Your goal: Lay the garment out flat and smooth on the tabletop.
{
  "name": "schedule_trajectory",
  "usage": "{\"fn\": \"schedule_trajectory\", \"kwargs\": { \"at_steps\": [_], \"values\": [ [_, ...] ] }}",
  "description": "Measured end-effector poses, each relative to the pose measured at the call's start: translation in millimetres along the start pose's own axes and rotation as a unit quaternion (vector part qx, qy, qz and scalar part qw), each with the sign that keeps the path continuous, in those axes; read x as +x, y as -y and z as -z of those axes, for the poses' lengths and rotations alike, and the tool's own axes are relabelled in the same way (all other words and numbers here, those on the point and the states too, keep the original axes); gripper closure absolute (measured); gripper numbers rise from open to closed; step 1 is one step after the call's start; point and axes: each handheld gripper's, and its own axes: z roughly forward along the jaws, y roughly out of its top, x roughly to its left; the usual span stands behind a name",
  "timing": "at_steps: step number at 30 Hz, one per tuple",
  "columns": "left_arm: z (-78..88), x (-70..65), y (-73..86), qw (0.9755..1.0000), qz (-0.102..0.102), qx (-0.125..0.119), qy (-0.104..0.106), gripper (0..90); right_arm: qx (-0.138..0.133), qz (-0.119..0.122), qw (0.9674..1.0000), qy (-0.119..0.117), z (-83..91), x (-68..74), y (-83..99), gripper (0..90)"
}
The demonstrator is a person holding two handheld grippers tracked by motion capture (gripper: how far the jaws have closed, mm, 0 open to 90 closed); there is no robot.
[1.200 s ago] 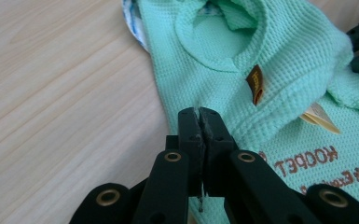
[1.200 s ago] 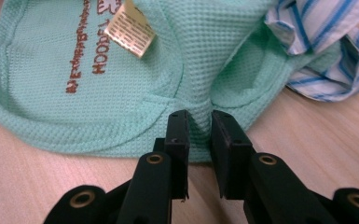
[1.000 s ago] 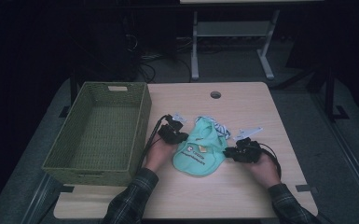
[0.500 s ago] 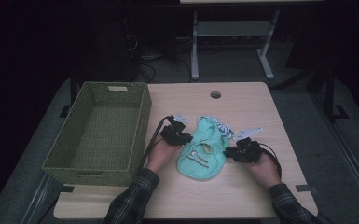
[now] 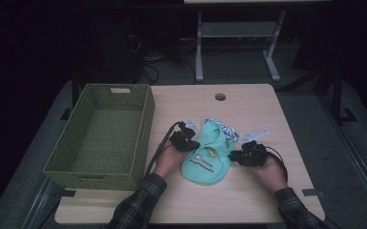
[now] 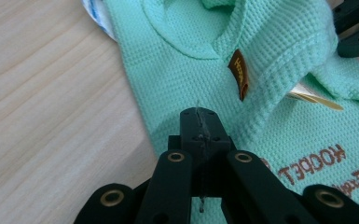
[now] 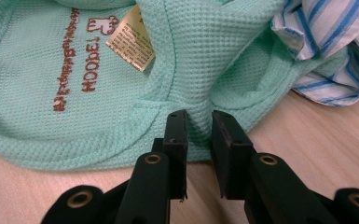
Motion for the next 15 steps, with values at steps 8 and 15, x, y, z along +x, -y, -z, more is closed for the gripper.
{"fn": "schedule_trajectory", "kwargs": {
  "at_steps": [8, 15],
  "values": [
    [13.4, 5.2, 1.1, 0.9996, 0.019, -0.02, -0.006, 90.0, -0.001, -0.001, 1.0, -0.001, -0.2, 0.1, 0.0, 75.4],
    [9.0, 1.0, 3.7, 0.9999, 0.006, -0.012, 0.007, 89.6, 0.001, 0.003, 1.0, 0.0, 0.4, 0.4, -0.1, 75.1]
  ]
}}
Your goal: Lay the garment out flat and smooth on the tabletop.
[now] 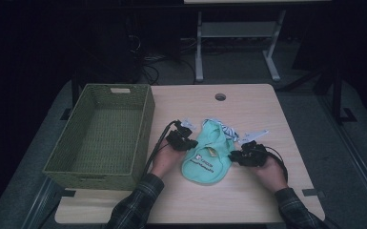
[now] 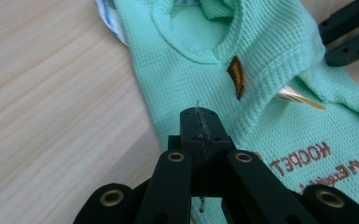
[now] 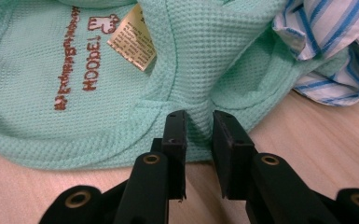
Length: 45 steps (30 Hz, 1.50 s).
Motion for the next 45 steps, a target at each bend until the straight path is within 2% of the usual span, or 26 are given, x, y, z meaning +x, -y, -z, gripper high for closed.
{"fn": "schedule_trajectory", "kwargs": {
  "at_steps": [2, 5, 6, 7, 9, 15, 17, 18, 19, 23, 25, 26, 27, 32, 33, 34, 36, 40, 43, 45],
  "values": [
    [-4.6, -2.7, 2.3, 0.9998, -0.008, 0.017, 0.001, 89.6, 0.002, 0.001, 1.0, 0.001, 0.5, -0.5, 0.1, 76.5],
    [-5.2, -9.7, 5.3, 0.9996, -0.013, 0.021, 0.011, 89.7, 0.004, -0.001, 1.0, 0.005, 3.3, -3.7, 2.3, 76.6],
    [-4.5, -13.4, 5.8, 0.9995, -0.017, 0.024, 0.013, 89.7, 0.004, -0.001, 1.0, 0.005, 3.3, -3.7, 2.3, 76.6],
    [-2.6, -20.8, 7.9, 0.999, -0.028, 0.03, 0.019, 89.7, 0.002, -0.005, 1.0, 0.006, 4.7, -6.5, 4.0, 76.6],
    [-1.9, -23.7, 8.9, 0.9988, -0.03, 0.032, 0.02, 89.7, 0.005, -0.005, 1.0, 0.006, 5.9, -7.9, 4.7, 76.6],
    [5.7, -45.9, 19.4, 0.9974, -0.041, 0.042, 0.041, 89.6, 0.009, -0.009, 0.9999, -0.002, 9.4, -5.6, 7.5, 76.2],
    [8.9, -50.1, 23.7, 0.9966, -0.054, 0.045, 0.042, 89.6, 0.005, 0.0, 1.0, -0.003, 12.3, -4.6, 7.1, 76.4],
    [8.9, -50.1, 23.7, 0.9966, -0.054, 0.045, 0.042, 89.6, 0.005, 0.0, 1.0, -0.003, 12.3, -4.6, 7.1, 76.4],
    [9.0, -49.8, 24.4, 0.9969, -0.05, 0.042, 0.044, 89.6, -0.017, -0.007, 0.9998, -0.004, 16.6, -7.0, 3.0, 77.4],
    [8.4, -47.4, 25.2, 0.9973, -0.037, 0.037, 0.052, 89.7, -0.029, -0.013, 0.9995, 0.005, 16.9, -15.0, -7.7, 79.5],
    [8.6, -47.3, 25.2, 0.9971, -0.044, 0.038, 0.049, 89.7, -0.03, -0.021, 0.9993, 0.009, 8.6, -24.3, -15.7, 80.6],
    [8.6, -47.3, 25.1, 0.9969, -0.048, 0.039, 0.048, 89.7, -0.03, -0.021, 0.9993, 0.009, 8.6, -24.3, -15.7, 80.6],
    [8.6, -47.7, 25.1, 0.9969, -0.047, 0.039, 0.049, 89.7, -0.028, -0.032, 0.9991, 0.009, 0.2, -28.8, -20.7, 80.6],
    [8.3, -47.0, 25.3, 0.9969, -0.048, 0.037, 0.051, 89.7, -0.039, -0.038, 0.9985, -0.003, -13.7, -31.1, -33.7, 81.2],
    [8.2, -47.1, 25.3, 0.9969, -0.048, 0.036, 0.051, 89.7, -0.044, -0.035, 0.9983, -0.013, -18.1, -27.1, -38.9, 81.1],
    [8.2, -47.2, 25.4, 0.9969, -0.049, 0.036, 0.05, 89.7, -0.044, -0.035, 0.9983, -0.013, -18.1, -27.1, -38.9, 81.1],
    [8.1, -47.1, 25.4, 0.9969, -0.049, 0.035, 0.051, 89.7, -0.042, -0.021, 0.9987, -0.022, -25.2, -18.2, -43.7, 81.0],
    [7.8, -47.4, 25.7, 0.9971, -0.046, 0.032, 0.051, 89.7, -0.017, 0.017, 0.9994, -0.023, -41.3, -2.3, -45.9, 80.3],
    [7.7, -47.8, 25.6, 0.9972, -0.046, 0.031, 0.05, 89.7, -0.015, 0.028, 0.9992, -0.023, -40.0, 1.7, -47.7, 79.5],
    [7.8, -47.4, 25.7, 0.9972, -0.047, 0.031, 0.05, 89.7, -0.033, 0.022, 0.999, -0.018, -30.4, -1.2, -51.3, 79.3]
  ]
}}
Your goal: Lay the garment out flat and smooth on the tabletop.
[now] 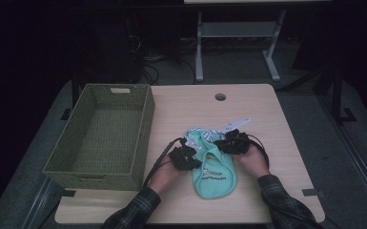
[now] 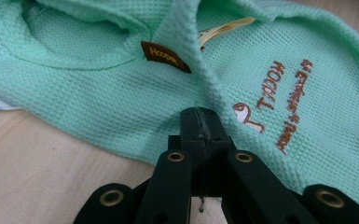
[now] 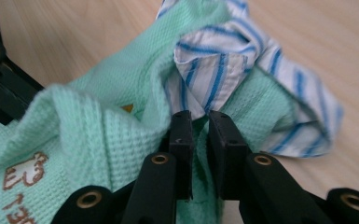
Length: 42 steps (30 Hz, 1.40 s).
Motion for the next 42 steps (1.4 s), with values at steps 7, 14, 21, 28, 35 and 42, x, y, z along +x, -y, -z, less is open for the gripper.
{"fn": "schedule_trajectory", "kwargs": {
  "at_steps": [7, 14, 21, 28, 35, 42],
  "values": [
    [0.1, 0.1, 0.0, 1.0, -0.001, 0.001, 0.0, 89.7, -0.026, -0.02, 0.9993, 0.018, 14.7, -18.9, -11.6, 79.5],
    [0.1, -0.6, 0.1, 1.0, -0.001, 0.001, -0.001, 89.7, -0.002, -0.05, 0.9986, 0.015, -2.5, -42.2, -11.6, 76.3],
    [-0.3, -1.2, 0.2, 1.0, 0.001, -0.002, 0.0, 89.7, 0.014, -0.055, 0.9984, 0.005, -22.1, -39.2, -4.7, 77.8],
    [0.8, -0.7, -0.2, 0.9999, -0.011, 0.007, -0.003, 89.7, 0.018, -0.022, 0.9985, 0.047, -13.8, -33.3, -8.7, 88.3],
    [0.2, -2.4, -0.1, 0.9999, -0.007, 0.003, -0.008, 89.7, 0.035, 0.007, 0.9946, 0.098, 6.4, -46.8, -14.7, 89.0],
    [0.3, 0.0, -0.4, 0.9998, 0.016, -0.006, 0.003, 82.9, 0.04, -0.007, 0.9956, 0.084, -2.0, -51.2, -6.3, 86.4]
  ]
}}
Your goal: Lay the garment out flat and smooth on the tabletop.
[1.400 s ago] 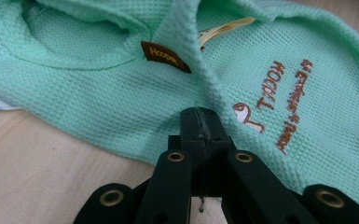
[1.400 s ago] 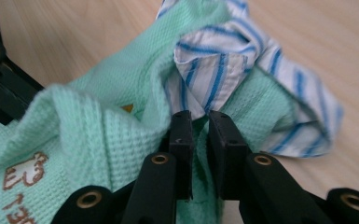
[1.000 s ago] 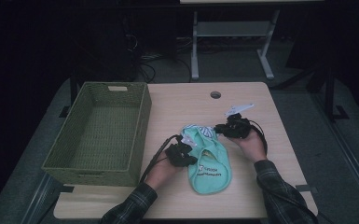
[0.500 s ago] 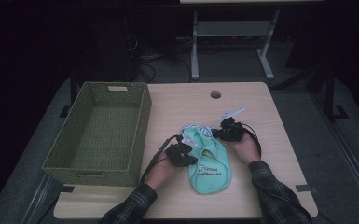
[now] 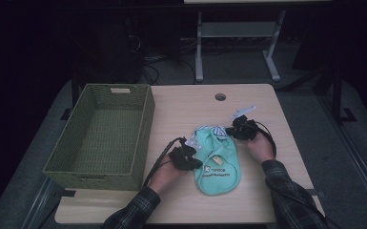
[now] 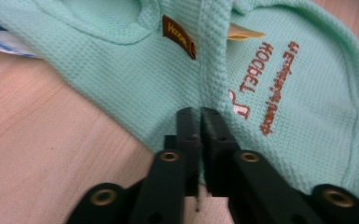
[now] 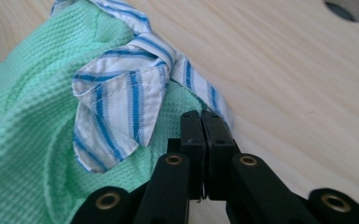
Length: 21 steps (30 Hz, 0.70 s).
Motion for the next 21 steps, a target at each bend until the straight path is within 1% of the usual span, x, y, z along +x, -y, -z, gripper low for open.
{"fn": "schedule_trajectory", "kwargs": {
  "at_steps": [3, 4, 5, 6, 7, 9, 10, 12, 13, 14, 15, 16, 17, 18, 19, 20, 21],
  "values": [
    [3.4, 1.2, -1.7, 0.9999, -0.01, 0.006, -0.009, 76.1, -0.007, -0.009, 0.9999, -0.004, 0.8, 1.4, 1.5, 80.5],
    [4.8, 1.0, -2.5, 0.9999, -0.003, -0.002, -0.01, 74.8, -0.011, -0.01, 0.9999, -0.005, 2.9, 1.5, 1.7, 78.1],
    [6.8, 2.3, -3.1, 0.9999, -0.009, 0.001, -0.013, 73.0, -0.019, -0.012, 0.9997, -0.002, 6.9, 1.6, 2.2, 77.3],
    [7.7, 2.1, -3.9, 0.9998, -0.003, -0.008, -0.017, 71.5, -0.023, -0.014, 0.9996, -0.002, 9.8, 1.2, 2.6, 76.4],
    [9.7, 3.2, -5.2, 0.9998, -0.008, -0.008, -0.018, 71.0, -0.028, -0.018, 0.9994, -0.004, 14.2, 0.9, 3.5, 76.1],
    [11.9, 4.3, -8.5, 0.9996, -0.01, -0.02, -0.02, 70.1, -0.039, -0.023, 0.9989, -0.008, 23.6, 0.5, 6.8, 76.1],
    [11.3, 4.1, -10.2, 0.9994, -0.004, -0.028, -0.019, 69.6, -0.044, -0.026, 0.9986, -0.012, 28.3, 1.3, 9.4, 76.1],
    [7.7, 4.7, -14.8, 0.9994, -0.004, -0.029, -0.02, 68.1, -0.051, -0.032, 0.9979, -0.023, 36.3, 4.6, 16.1, 76.1],
    [5.3, 5.5, -17.1, 0.9993, -0.01, -0.026, -0.023, 68.0, -0.054, -0.031, 0.9976, -0.029, 39.0, 7.1, 19.9, 76.0],
    [2.3, 5.9, -19.0, 0.9992, -0.012, -0.029, -0.025, 68.1, -0.053, -0.028, 0.9977, -0.032, 41.6, 10.2, 23.9, 75.9],
    [-1.0, 6.1, -20.5, 0.9991, -0.01, -0.033, -0.023, 68.1, -0.05, -0.026, 0.9978, -0.035, 44.2, 13.6, 27.9, 75.9],
    [-4.0, 6.8, -22.1, 0.9993, -0.013, -0.026, -0.023, 68.1, -0.051, -0.025, 0.9975, -0.041, 46.1, 17.0, 32.0, 75.9],
    [-8.4, 6.4, -23.6, 0.9993, -0.012, -0.025, -0.026, 68.3, -0.051, -0.025, 0.9973, -0.047, 48.0, 20.4, 35.9, 75.9],
    [-12.0, 6.6, -25.0, 0.9993, -0.017, -0.019, -0.026, 68.7, -0.048, -0.02, 0.9973, -0.052, 49.5, 23.4, 39.4, 75.9],
    [-15.5, 6.5, -26.2, 0.9994, -0.019, -0.015, -0.026, 68.9, -0.046, -0.021, 0.9972, -0.055, 50.9, 27.0, 43.0, 76.0],
    [-19.1, 6.2, -27.1, 0.9994, -0.02, -0.012, -0.025, 69.5, -0.041, -0.019, 0.9969, -0.065, 52.7, 32.5, 49.8, 76.0],
    [-22.0, 5.7, -27.7, 0.9993, -0.025, -0.008, -0.027, 69.5, -0.041, -0.019, 0.9969, -0.065, 52.7, 32.5, 49.8, 76.0]
  ]
}}
